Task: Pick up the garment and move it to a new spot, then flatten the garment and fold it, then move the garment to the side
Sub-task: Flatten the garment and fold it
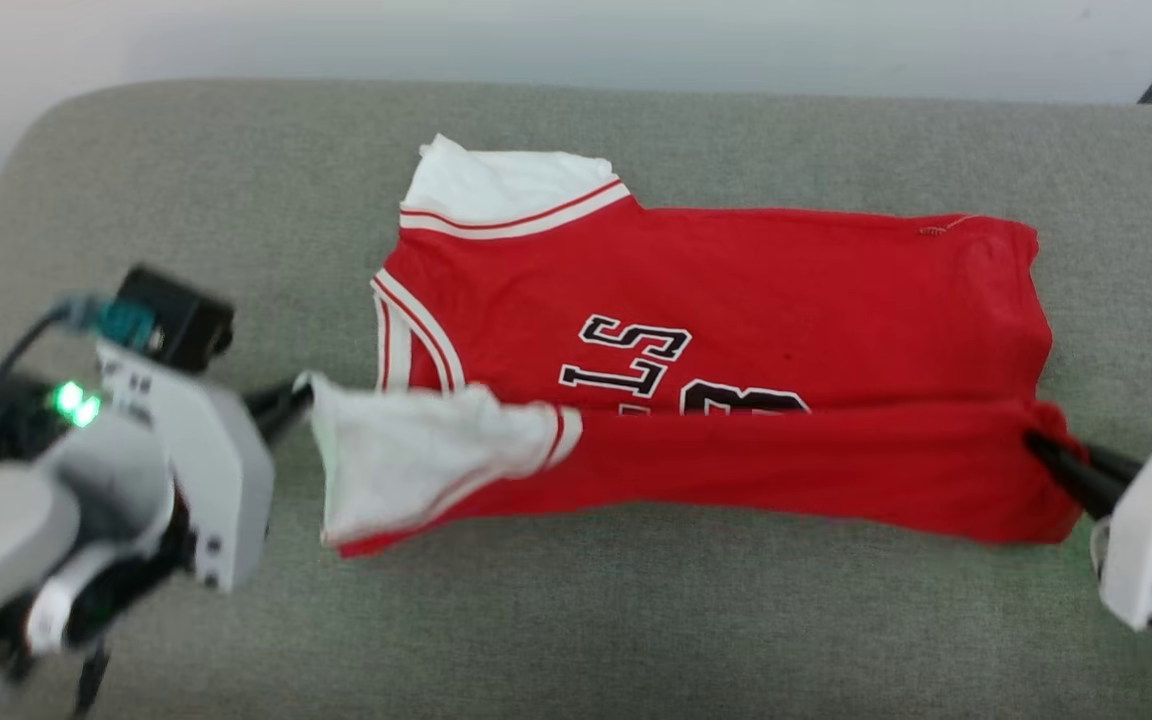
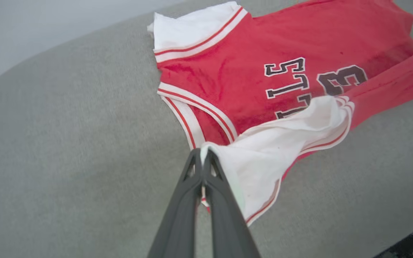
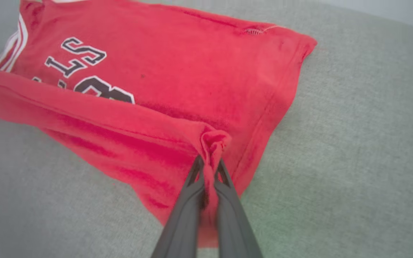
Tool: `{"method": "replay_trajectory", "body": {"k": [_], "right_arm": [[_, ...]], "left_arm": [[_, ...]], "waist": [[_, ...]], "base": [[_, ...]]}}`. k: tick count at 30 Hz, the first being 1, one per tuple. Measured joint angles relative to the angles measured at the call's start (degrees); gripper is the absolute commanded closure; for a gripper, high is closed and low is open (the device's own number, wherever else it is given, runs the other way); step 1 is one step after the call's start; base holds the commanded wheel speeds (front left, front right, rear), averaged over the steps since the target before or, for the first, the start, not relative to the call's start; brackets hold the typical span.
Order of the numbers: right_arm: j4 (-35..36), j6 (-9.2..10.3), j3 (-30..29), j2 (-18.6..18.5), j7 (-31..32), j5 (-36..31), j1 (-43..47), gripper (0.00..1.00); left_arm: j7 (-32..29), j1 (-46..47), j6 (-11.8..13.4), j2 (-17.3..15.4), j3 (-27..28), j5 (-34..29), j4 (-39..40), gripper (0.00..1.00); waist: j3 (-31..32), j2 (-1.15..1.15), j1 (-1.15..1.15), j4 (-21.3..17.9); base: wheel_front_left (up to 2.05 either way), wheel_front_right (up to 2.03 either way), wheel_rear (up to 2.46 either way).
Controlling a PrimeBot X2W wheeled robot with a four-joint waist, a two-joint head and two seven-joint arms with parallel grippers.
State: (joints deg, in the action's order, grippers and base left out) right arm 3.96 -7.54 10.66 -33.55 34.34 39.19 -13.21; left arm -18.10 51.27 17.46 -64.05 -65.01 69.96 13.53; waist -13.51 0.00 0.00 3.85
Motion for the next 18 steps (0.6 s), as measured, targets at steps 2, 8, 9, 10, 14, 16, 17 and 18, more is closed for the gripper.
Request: {"method": "replay_trajectory", "body": {"k": [2,8,9,10,14,16,17,18], "right_arm": [[-2.0,0.01,0.6,0.8,0.0,-0.6,-3.0,1.00],[-9.4,0.01,3.9,3.5,-0.6,-2.6,-11.0,1.00],[-10.9,0.01,4.8,3.9,-0.6,-2.8,-12.1,1.00],[-12.1,0.01,5.7,4.2,-0.9,-3.0,-13.1,1.00],[-17.1,0.01,8.8,5.5,-2.3,-3.2,-16.7,1.00],[-19.3,0.01,10.2,6.1,-3.2,-3.2,-18.4,1.00],[-20.3,0.01,10.9,6.3,-3.5,-3.2,-19.1,1.00],[-21.2,0.01,11.6,6.5,-4.0,-3.2,-19.8,1.00]], "left_arm": [[-1.1,2.9,-2.8,2.7,0.1,-1.4,-4.4,1.00],[-3.2,9.2,-10.3,11.2,-0.8,-3.4,-20.5,1.00],[-3.6,9.7,-11.4,12.5,-0.9,-3.3,-23.1,1.00],[-3.7,10.0,-12.4,13.8,-1.2,-3.1,-25.6,1.00],[-4.4,11.5,-16.6,18.4,-2.5,-3.4,-35.0,1.00],[-4.3,12.0,-18.5,20.7,-2.9,-3.5,-39.6,1.00],[-4.4,12.1,-19.5,21.8,-3.4,-3.5,-41.6,1.00],[-4.5,12.1,-20.1,22.8,-3.5,-3.4,-43.6,1.00]], "waist": [[-0.5,0.00,0.00,-0.3],[-2.6,0.00,0.00,-1.4],[-2.9,0.00,0.00,-1.6],[-3.3,0.00,0.00,-1.9],[-4.6,0.00,0.00,-2.7],[-5.2,0.00,0.00,-3.1],[-5.5,0.00,0.00,-3.3],[-5.8,0.00,0.00,-3.5]], "base": [[0.00,0.00,0.00],[0.00,0.00,0.00],[0.00,0.00,0.00],[0.00,0.00,0.00],[0.00,0.00,0.00],[0.00,0.00,0.00],[0.00,0.00,0.00],[0.00,0.00,0.00]]}}
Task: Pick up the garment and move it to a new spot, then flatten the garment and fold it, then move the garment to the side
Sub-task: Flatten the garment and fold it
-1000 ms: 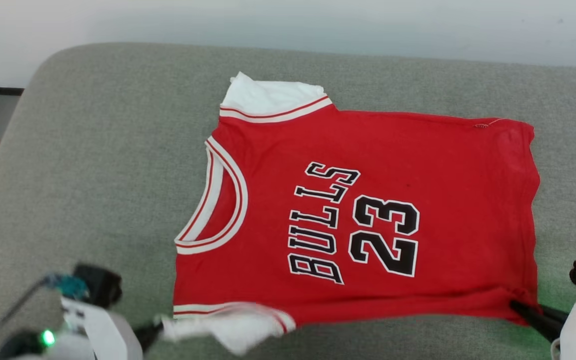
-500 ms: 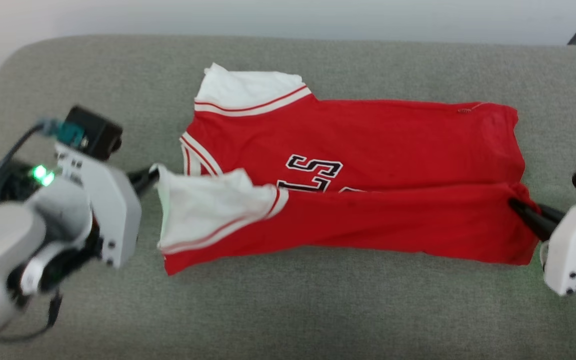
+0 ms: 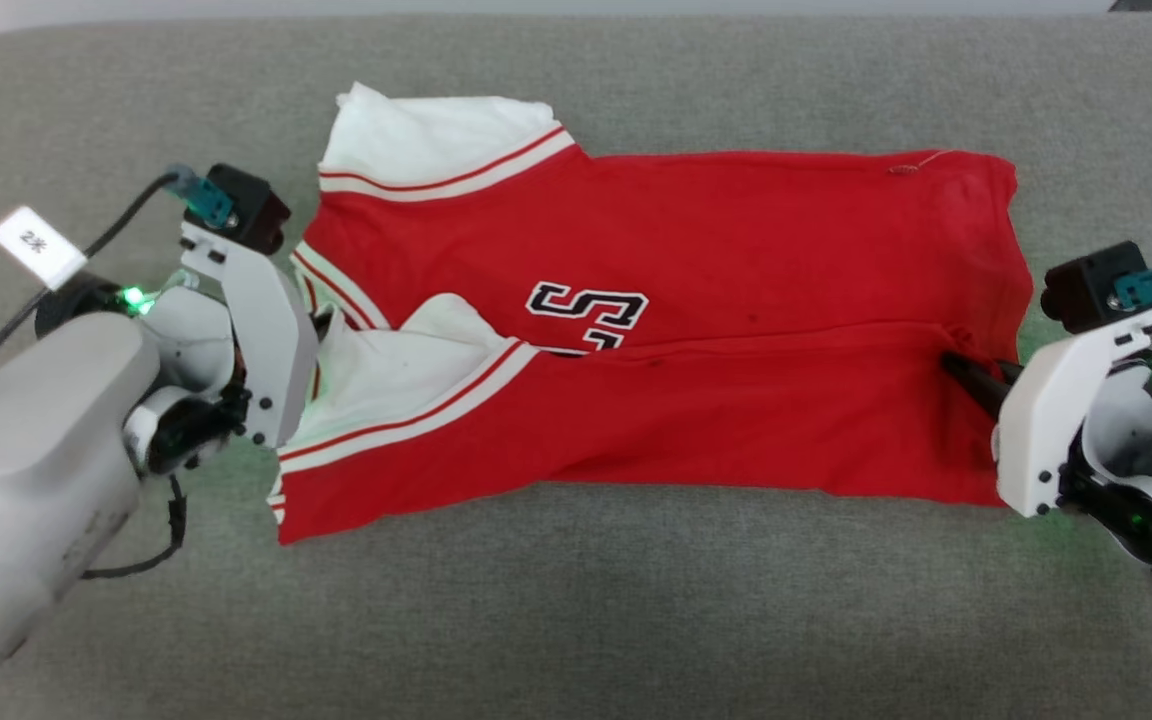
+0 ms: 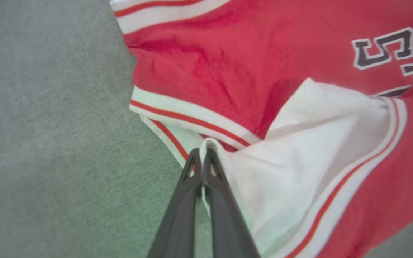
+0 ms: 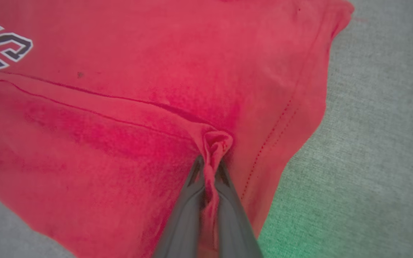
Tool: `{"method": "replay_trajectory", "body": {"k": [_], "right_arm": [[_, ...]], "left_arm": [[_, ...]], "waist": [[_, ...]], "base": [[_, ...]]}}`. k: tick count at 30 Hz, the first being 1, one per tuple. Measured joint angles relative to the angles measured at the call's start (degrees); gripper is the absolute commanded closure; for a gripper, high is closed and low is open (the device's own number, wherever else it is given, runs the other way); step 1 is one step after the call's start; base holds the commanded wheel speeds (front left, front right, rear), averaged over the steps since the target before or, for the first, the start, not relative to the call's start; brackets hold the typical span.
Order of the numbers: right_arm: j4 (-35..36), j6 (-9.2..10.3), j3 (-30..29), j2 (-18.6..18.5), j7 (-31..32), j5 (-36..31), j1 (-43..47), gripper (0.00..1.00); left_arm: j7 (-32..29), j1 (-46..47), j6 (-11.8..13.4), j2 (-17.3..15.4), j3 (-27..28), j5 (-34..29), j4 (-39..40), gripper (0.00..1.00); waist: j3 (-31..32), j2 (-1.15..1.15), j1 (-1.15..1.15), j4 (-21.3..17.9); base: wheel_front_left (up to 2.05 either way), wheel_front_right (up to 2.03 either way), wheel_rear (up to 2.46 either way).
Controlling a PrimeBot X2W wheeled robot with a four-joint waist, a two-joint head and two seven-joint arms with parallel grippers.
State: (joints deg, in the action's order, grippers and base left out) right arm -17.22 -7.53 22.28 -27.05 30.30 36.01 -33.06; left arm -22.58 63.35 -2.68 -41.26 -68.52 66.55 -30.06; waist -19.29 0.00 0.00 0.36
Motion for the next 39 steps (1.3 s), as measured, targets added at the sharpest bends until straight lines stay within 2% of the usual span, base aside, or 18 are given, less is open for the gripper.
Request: {"method": "replay_trajectory", "body": {"k": [3,4,6,7,8,9,10,17,24,27,32,39], "right_arm": [[-2.4,0.00,1.9,0.4,-0.6,0.7,-2.0,1.00],[-2.9,-0.01,2.5,0.4,-1.0,0.8,-2.6,0.97],[-3.9,-0.01,3.5,0.4,-1.6,1.1,-3.6,0.69],[-4.1,-0.01,4.0,0.3,-1.6,1.3,-4.0,0.57],[-4.3,-0.01,4.4,0.2,-2.1,1.4,-4.2,0.36],[-4.5,-0.01,4.7,0.0,-2.4,1.7,-4.4,0.05],[-4.6,-0.01,4.9,-0.2,-2.7,2.0,-4.5,0.00],[-2.3,0.00,4.0,-3.0,-6.0,3.0,-3.5,0.00],[2.0,0.00,-2.7,-3.2,-13.5,0.1,2.0,0.00],[4.3,0.00,-6.7,-2.1,-17.0,-3.0,4.7,0.00],[9.3,0.00,-12.4,1.1,-21.1,-8.2,9.3,0.00],[15.9,0.00,-19.9,6.4,-23.0,-13.4,14.9,0.00]], "left_arm": [[-0.2,0.1,-1.6,2.2,-0.1,0.7,-5.7,1.00],[-0.5,0.1,-2.0,2.8,-0.1,1.3,-7.2,0.95],[-1.1,0.4,-2.7,3.9,-0.1,1.8,-9.9,0.62],[-1.0,0.7,-2.9,4.3,0.0,2.0,-11.1,0.39],[-0.8,0.8,-3.1,4.8,0.3,2.6,-12.1,0.00],[-0.7,0.9,-3.3,5.3,0.5,2.9,-13.0,0.00],[-1.2,1.0,-3.4,5.7,0.5,3.2,-13.8,0.00],[-3.9,1.7,-3.7,6.8,0.4,4.6,-15.4,0.00],[-8.8,1.3,-0.4,6.4,1.2,7.7,-11.8,0.00],[-11.3,-0.4,1.6,5.2,1.2,9.1,-7.8,0.00],[-13.6,-2.7,6.5,1.7,1.9,11.2,0.6,0.00],[-17.0,-7.7,14.0,-3.4,2.2,14.9,12.3,0.00]], "waist": [[-0.6,0.00,0.00,-0.7],[-0.7,0.00,0.00,-0.9],[-0.9,0.00,0.00,-1.2],[-0.9,0.00,0.00,-1.3],[-0.8,0.00,0.00,-1.3],[-0.7,0.00,0.00,-1.3],[-0.5,0.00,0.00,-1.2],[1.5,0.00,0.00,-0.3],[4.2,0.00,0.00,1.4],[5.3,0.00,0.00,2.1],[6.7,0.00,0.00,2.8],[7.3,0.00,0.00,2.3]], "base": [[0.00,0.00,0.00],[0.00,0.00,0.00],[0.00,0.00,0.00],[0.00,0.00,0.00],[0.00,0.00,0.00],[0.00,0.00,0.00],[0.00,0.00,0.00],[0.00,0.00,0.00],[0.00,0.00,0.00],[0.00,0.00,0.00],[0.00,0.00,0.00],[0.00,0.00,0.00]]}}
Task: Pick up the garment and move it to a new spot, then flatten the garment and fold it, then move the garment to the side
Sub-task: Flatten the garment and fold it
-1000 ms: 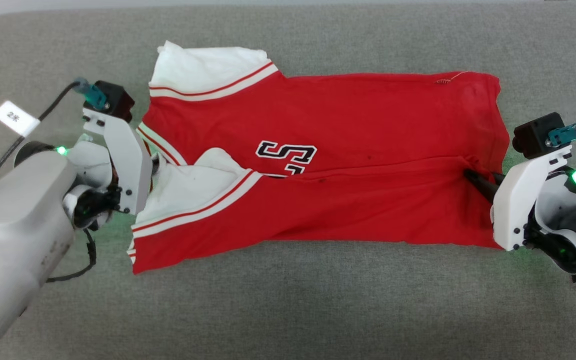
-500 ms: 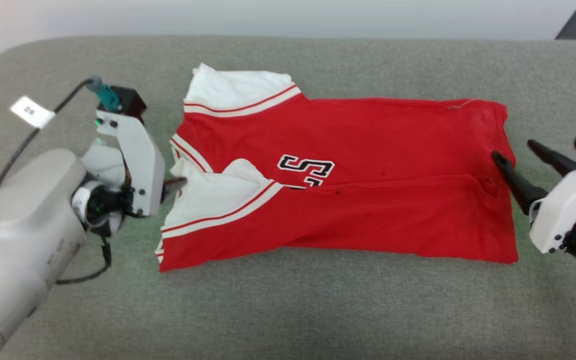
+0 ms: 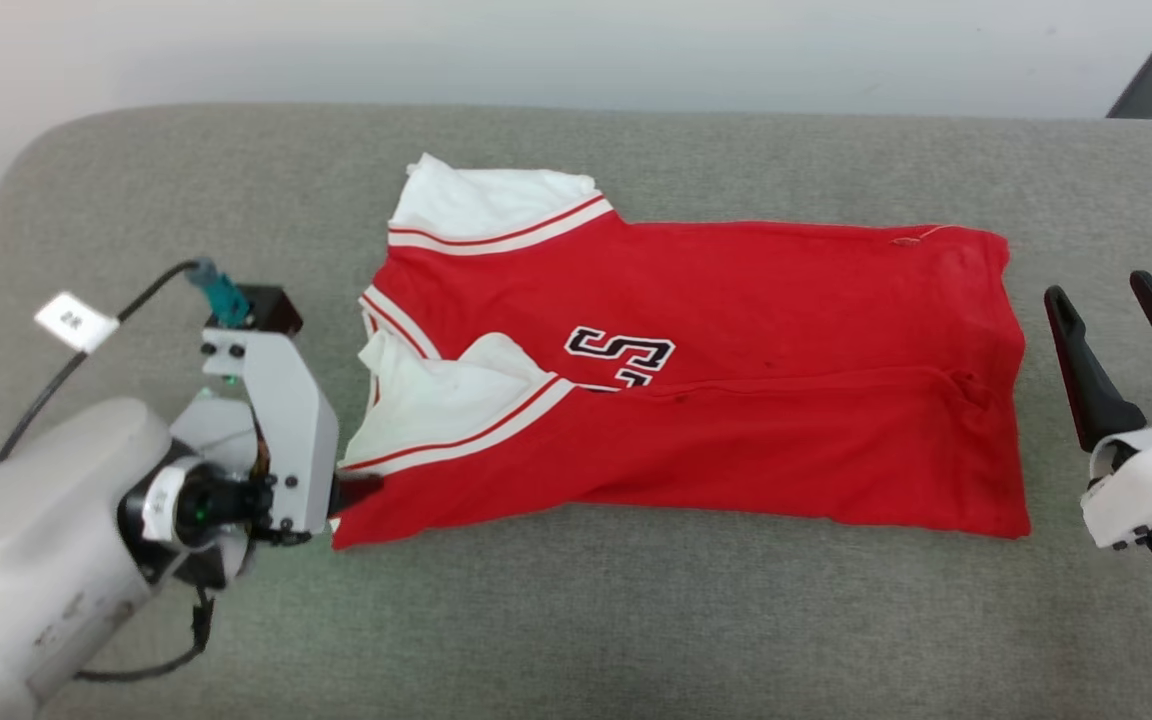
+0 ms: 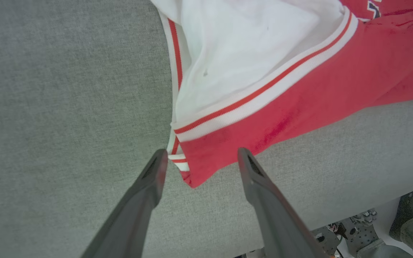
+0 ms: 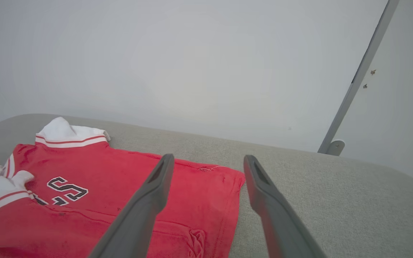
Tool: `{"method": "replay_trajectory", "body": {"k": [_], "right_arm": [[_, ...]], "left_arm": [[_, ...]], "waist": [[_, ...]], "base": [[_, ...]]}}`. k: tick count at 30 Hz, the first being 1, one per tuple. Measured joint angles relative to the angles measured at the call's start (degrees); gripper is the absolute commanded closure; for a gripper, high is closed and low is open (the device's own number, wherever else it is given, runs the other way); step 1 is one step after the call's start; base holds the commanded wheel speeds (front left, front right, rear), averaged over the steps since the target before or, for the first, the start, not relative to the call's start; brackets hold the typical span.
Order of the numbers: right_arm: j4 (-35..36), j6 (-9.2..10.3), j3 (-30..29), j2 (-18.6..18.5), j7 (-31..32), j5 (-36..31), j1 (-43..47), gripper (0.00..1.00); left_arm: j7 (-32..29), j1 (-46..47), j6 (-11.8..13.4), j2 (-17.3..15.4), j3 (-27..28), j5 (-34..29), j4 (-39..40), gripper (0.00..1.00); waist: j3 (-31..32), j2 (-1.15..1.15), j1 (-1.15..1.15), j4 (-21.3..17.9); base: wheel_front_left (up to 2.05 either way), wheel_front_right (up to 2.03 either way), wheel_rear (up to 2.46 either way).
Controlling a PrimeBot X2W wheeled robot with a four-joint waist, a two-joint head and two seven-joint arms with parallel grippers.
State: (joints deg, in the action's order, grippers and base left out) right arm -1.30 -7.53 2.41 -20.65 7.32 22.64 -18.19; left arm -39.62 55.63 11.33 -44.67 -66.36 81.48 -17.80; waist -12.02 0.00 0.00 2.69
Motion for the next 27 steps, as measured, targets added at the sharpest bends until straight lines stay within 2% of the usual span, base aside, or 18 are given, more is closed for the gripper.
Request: {"method": "replay_trajectory", "body": {"k": [5,9,15,23,24,25,26,27], "right_arm": [[3.3,0.00,-3.2,3.2,1.5,-2.1,2.4,0.00],[5.4,0.00,-4.2,4.7,2.8,-2.9,3.3,0.00],[7.5,0.00,-5.6,5.9,4.3,-3.6,4.4,0.00],[9.0,0.00,-7.4,6.7,6.8,-3.4,6.4,0.00],[9.2,0.00,-7.5,6.7,7.3,-3.4,6.7,0.00],[9.4,0.00,-7.6,6.7,8.0,-3.3,7.1,0.00],[9.4,0.00,-7.7,6.7,9.3,-2.9,7.5,0.00],[9.4,0.00,-7.5,6.6,11.0,-2.6,8.1,0.00]], "left_arm": [[-1.7,-1.9,4.5,-1.9,-0.3,1.3,3.1,0.00],[-1.1,-3.2,5.1,-1.8,-0.1,2.0,1.6,0.00],[1.0,-5.3,4.0,-0.4,0.0,2.4,-4.9,0.00],[3.3,-5.8,-0.3,2.4,0.7,3.3,-13.2,0.00],[3.3,-5.8,-0.8,2.9,0.8,3.5,-14.1,0.12],[3.3,-5.8,-1.7,3.2,0.6,3.4,-14.8,0.78],[3.5,-5.8,-2.5,3.4,0.8,3.3,-15.5,1.00],[3.6,-5.8,-2.9,3.8,1.0,3.6,-16.2,1.00]], "waist": [[0.1,0.00,0.00,-1.1],[0.1,0.00,0.00,-2.2],[-0.2,0.00,0.00,-3.9],[-0.6,0.00,0.00,-5.0],[-0.6,0.00,0.00,-5.0],[-0.6,0.00,0.00,-5.0],[-0.6,0.00,0.00,-5.0],[-0.7,0.00,0.00,-5.0]], "base": [[0.00,0.00,0.00],[0.00,0.00,0.00],[0.00,0.00,0.00],[0.00,0.00,0.00],[0.00,0.00,0.00],[0.00,0.00,0.00],[0.00,0.00,0.00],[0.00,0.00,0.00]]}}
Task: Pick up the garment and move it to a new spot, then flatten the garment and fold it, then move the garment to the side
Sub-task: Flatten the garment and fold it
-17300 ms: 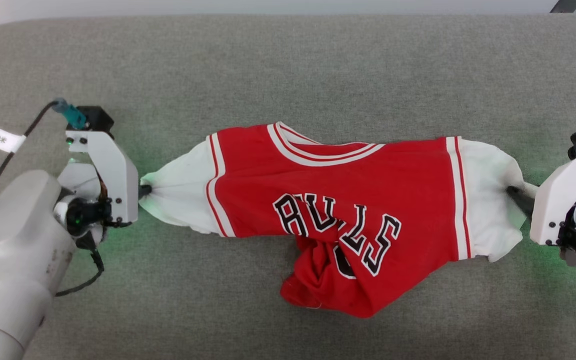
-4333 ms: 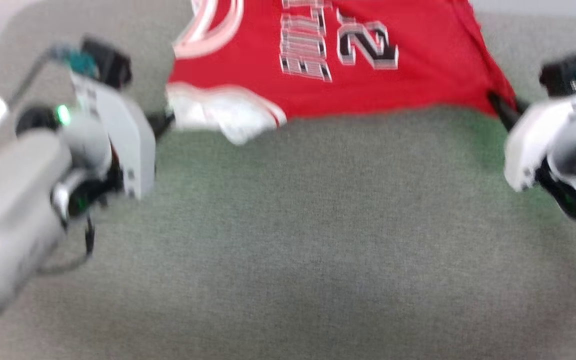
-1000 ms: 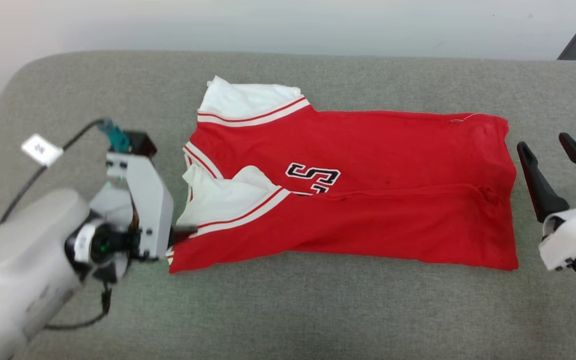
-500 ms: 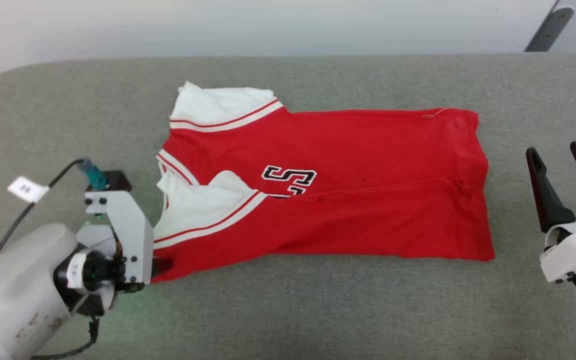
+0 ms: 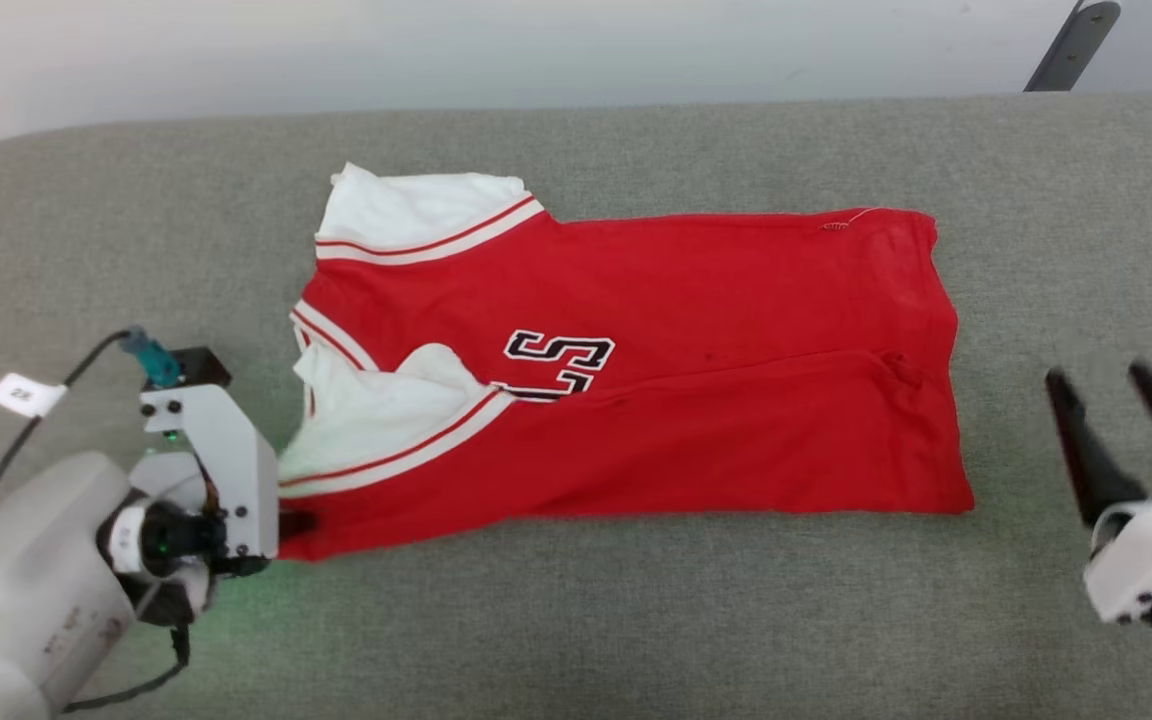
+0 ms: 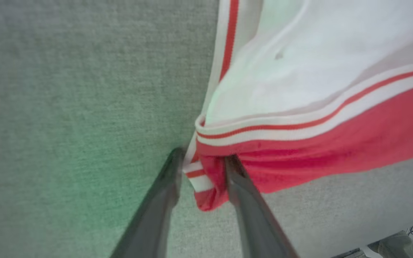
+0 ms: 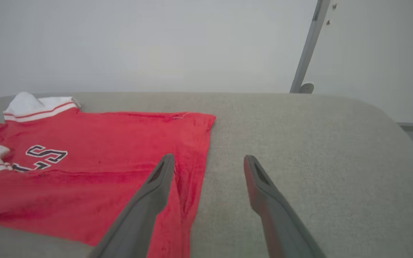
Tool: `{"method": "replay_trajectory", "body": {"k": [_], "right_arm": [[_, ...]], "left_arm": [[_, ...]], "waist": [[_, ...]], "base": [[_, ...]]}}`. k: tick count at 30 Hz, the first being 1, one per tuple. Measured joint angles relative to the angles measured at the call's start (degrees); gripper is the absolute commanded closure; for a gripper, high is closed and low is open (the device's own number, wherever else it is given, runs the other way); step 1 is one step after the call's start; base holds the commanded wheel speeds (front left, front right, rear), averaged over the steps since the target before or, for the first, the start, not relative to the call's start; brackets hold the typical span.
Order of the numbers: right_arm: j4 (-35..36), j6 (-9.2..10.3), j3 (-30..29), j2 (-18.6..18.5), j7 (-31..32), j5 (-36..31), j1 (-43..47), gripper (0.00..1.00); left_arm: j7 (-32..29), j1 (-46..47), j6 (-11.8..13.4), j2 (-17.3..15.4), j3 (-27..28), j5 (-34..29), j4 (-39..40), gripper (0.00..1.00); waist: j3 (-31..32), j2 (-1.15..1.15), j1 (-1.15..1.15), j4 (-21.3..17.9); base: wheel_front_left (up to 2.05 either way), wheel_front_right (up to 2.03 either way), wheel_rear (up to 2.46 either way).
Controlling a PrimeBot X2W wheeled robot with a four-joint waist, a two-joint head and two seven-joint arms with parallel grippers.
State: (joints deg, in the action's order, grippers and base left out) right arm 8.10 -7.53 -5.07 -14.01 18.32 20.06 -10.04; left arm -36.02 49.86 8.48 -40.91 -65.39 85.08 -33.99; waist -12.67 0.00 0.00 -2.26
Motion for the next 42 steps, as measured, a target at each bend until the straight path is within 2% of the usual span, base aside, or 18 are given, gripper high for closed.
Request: {"method": "replay_trajectory", "body": {"k": [7,10,16,25,26,27,28,29,35,42], "right_arm": [[0.6,0.00,0.6,0.0,12.5,3.1,3.4,0.00],[0.0,0.00,1.2,0.6,16.8,3.6,3.5,0.00],[-3.6,0.01,1.7,2.0,21.5,2.6,0.8,0.00],[-12.2,0.00,3.0,2.2,26.6,-1.3,-5.5,0.00],[-13.1,0.00,3.1,2.0,27.1,-1.6,-6.0,0.09],[-13.8,0.00,3.2,1.9,27.6,-1.6,-6.6,0.09],[-14.4,0.00,3.3,1.8,28.0,-1.6,-7.1,0.66],[-15.0,-0.01,3.3,1.6,28.2,-1.7,-7.4,1.00],[-16.2,-0.02,2.8,0.9,28.6,-2.0,-8.5,1.00],[-14.7,-0.08,2.5,-0.2,30.8,-0.7,-8.4,1.00]], "left_arm": [[-0.2,1.0,-3.0,1.3,0.1,-0.3,-2.6,1.00],[-0.2,1.7,-3.5,1.7,0.0,-0.5,-3.0,1.00],[-0.2,3.2,-4.5,2.8,0.1,-1.0,-3.5,1.00],[0.5,4.7,-6.0,4.7,0.2,-1.6,-4.3,1.00],[0.5,4.8,-6.0,4.8,0.2,-1.6,-4.4,1.00],[0.5,4.8,-6.2,5.1,0.2,-1.6,-4.6,1.00],[0.6,4.8,-6.3,5.2,0.2,-1.7,-4.8,1.00],[0.7,4.9,-6.5,5.4,0.2,-1.7,-4.9,1.00],[0.7,5.2,-7.5,5.8,0.1,-1.9,-5.4,1.00],[-1.0,5.5,-6.9,4.8,-0.1,-1.9,-4.4,1.00]], "waist": [[-0.9,0.00,0.00,0.6],[-1.7,0.00,0.00,1.1],[-3.6,0.00,0.00,2.2],[-5.7,0.00,0.00,4.1],[-5.8,0.00,0.00,4.3],[-5.9,0.00,0.00,4.4],[-6.0,0.00,0.00,4.6],[-6.1,0.00,0.00,4.7],[-6.1,0.00,0.00,5.2],[-5.3,0.00,0.00,5.3]], "base": [[0.00,0.00,0.00],[0.00,0.00,0.00],[0.00,0.00,0.00],[0.00,0.00,0.00],[0.00,0.00,0.00],[0.00,0.00,0.00],[0.00,0.00,0.00],[0.00,0.00,0.00],[0.00,0.00,0.00],[0.00,0.00,0.00]]}}
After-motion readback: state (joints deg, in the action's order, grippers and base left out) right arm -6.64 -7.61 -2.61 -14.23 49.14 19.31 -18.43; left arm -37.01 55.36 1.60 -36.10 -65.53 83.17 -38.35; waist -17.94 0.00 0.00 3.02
